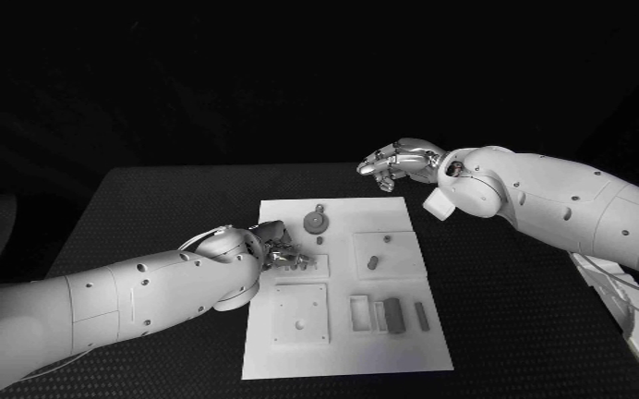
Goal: Assemble the parts on the task board
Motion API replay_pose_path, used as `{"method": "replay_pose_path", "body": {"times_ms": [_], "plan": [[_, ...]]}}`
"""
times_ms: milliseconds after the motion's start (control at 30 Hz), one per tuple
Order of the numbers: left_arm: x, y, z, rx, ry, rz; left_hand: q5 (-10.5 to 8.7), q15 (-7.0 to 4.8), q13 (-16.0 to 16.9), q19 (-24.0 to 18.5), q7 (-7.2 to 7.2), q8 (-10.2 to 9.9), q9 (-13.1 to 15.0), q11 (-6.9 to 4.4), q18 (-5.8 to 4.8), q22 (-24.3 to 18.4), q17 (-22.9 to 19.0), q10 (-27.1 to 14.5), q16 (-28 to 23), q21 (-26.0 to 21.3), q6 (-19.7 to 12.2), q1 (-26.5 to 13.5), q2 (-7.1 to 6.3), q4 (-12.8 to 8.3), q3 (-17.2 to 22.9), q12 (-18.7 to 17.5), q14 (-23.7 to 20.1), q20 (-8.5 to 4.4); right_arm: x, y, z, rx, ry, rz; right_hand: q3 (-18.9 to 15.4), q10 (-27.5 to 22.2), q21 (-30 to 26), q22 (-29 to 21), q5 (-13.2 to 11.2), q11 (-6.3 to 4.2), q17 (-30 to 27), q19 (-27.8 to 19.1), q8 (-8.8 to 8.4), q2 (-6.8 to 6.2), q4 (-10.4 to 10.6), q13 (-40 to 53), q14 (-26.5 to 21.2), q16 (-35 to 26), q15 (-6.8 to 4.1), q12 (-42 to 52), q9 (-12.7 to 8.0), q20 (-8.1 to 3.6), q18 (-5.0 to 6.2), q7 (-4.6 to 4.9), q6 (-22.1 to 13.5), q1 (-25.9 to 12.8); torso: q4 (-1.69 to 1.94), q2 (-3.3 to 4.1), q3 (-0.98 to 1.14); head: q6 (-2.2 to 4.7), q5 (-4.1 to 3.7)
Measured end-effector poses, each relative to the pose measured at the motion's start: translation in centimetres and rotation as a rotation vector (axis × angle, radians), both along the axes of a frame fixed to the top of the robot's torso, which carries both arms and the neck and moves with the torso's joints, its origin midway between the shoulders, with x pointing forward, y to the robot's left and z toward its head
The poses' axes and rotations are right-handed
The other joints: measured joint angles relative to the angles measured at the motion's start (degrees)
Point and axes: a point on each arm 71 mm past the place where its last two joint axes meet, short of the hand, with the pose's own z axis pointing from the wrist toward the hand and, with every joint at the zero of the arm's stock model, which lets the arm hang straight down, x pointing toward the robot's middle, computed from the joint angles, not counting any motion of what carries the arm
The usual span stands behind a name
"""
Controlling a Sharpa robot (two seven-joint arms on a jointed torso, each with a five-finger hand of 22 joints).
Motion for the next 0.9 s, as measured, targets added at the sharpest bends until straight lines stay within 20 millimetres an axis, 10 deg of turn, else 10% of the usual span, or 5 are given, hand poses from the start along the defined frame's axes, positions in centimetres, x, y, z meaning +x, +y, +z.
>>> {"method": "replay_pose_path", "body": {"times_ms": [900], "plan": [[0.77, -0.41, 0.99, -0.009, 0.023, 0.013, 0.23, 0.17, 0.24, -0.20, 0.25, -0.98, -0.52, 0.20, 0.00, 0.04, 0.05, -0.20, 0.00, 0.00, -0.48, 0.84, 2.50, -2.42, -2.09, 0.00, -0.18, 0.21, 0.03, 0.06, -0.02, -0.001, 0.000, 0.000, 0.00, 0.00, 0.00, -0.01, 0.00, 0.00, -0.05, 0.00, 0.00, 0.00, 0.00, -0.05, 0.10, 0.21, 0.10, 0.23, 0.01, 0.00, 0.00, 0.02, 0.21, 0.00, 0.00, 0.01, 0.00, -0.04, -0.07]]}}
